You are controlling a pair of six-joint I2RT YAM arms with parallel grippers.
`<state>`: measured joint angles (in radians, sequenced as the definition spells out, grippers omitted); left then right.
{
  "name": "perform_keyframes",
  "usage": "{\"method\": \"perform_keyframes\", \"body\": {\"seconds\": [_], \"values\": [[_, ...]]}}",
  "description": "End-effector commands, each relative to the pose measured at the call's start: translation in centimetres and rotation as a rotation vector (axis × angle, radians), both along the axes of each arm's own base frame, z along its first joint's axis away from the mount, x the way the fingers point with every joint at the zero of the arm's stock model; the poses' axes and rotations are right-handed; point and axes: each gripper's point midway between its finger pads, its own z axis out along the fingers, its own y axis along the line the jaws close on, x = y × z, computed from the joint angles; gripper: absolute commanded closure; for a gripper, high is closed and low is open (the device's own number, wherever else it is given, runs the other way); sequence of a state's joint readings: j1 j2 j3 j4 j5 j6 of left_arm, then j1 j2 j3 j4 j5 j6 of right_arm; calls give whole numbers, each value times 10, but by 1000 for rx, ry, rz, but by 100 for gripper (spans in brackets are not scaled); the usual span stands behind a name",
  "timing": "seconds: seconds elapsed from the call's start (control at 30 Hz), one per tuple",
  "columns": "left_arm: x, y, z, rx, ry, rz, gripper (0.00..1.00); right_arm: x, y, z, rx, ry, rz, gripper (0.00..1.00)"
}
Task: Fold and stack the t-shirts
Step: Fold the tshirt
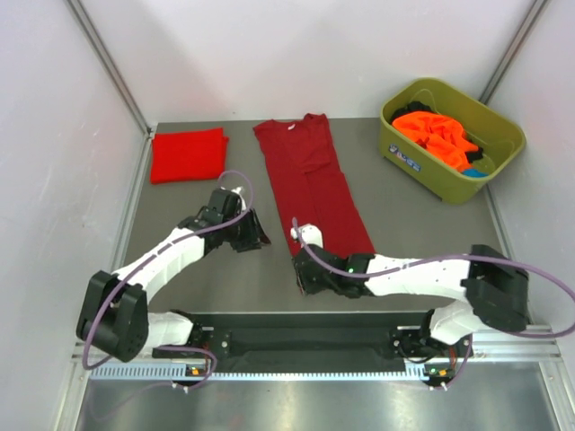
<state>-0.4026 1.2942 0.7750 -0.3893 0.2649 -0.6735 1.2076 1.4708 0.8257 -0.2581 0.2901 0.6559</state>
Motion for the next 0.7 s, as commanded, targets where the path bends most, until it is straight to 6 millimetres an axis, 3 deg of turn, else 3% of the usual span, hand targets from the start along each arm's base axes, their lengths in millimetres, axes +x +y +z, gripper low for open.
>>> {"method": "perform_keyframes", "body": {"seconds": [0.0, 0.03, 0.07, 0.23, 0.3, 0.33, 0.4, 0.43, 0.53, 0.67], "values": [[-15, -28, 13, -117, -33, -35, 57, 15, 9, 62, 144, -39, -15, 66], [-16, -34, 18, -142, -59, -37, 57, 23, -2, 68, 162, -43, -46, 65], [-29, -42, 12, -153, -32, -49, 57, 28, -8, 70, 166, -44, -62, 64], [-48, -65, -5, -175, -6, -53, 53, 60, -69, 73, 132, -45, -172, 60], [-60, -75, -13, -174, 11, -66, 53, 64, -90, 71, 114, -36, -192, 57], [-62, -79, -20, -160, 24, -66, 53, 74, -106, 68, 110, -29, -241, 57], [-70, -88, -26, -152, 39, -83, 52, 75, -118, 62, 128, 13, -242, 55], [-72, -90, -34, -136, 57, -81, 52, 82, -137, 53, 120, 34, -295, 55], [-76, -97, -43, -129, 70, -84, 50, 83, -167, 30, 111, 113, -364, 55], [-75, -93, -57, -84, 88, -57, 50, 88, -189, 7, 121, 158, -450, 54]]}}
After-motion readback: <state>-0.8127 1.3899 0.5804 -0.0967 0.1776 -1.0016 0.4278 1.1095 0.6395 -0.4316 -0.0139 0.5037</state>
